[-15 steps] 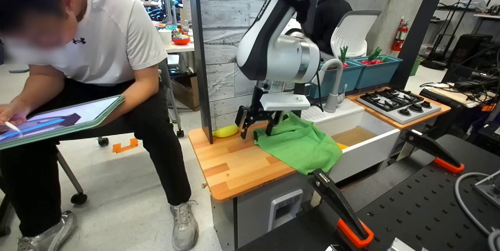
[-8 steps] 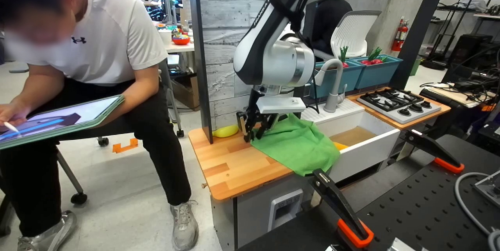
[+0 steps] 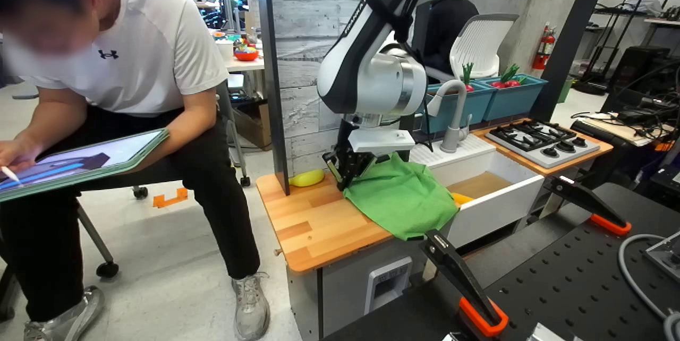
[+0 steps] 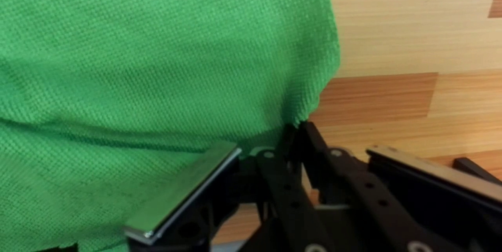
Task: Fold the green cloth in half
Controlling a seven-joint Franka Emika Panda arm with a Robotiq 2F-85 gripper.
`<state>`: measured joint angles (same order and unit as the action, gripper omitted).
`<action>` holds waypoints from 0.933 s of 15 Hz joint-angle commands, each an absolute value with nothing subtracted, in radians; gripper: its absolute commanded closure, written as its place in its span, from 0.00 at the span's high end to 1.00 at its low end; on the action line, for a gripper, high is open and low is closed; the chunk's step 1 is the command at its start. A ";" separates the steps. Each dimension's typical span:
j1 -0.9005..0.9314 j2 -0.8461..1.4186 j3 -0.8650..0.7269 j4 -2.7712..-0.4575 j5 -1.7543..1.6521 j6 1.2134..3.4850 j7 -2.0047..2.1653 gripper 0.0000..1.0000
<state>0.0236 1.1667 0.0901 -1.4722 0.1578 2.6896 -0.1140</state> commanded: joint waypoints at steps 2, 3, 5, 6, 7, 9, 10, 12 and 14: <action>0.033 1.161 0.103 -1.469 0.105 2.678 -0.104 0.02; 0.032 1.147 0.109 -1.484 0.103 2.678 -0.110 0.02; 0.030 1.119 0.121 -1.513 0.098 2.678 -0.120 0.02; 0.028 1.105 0.127 -1.528 0.095 2.680 -0.124 0.02; 0.025 1.082 0.133 -1.552 0.093 2.688 -0.131 0.02; 0.018 1.040 0.141 -1.595 0.091 2.696 -0.144 0.02; 0.011 1.012 0.145 -1.624 0.091 2.696 -0.153 0.02; -0.003 0.960 0.148 -1.680 0.092 2.694 -0.171 0.02; -0.021 0.912 0.145 -1.734 0.094 2.685 -0.188 0.02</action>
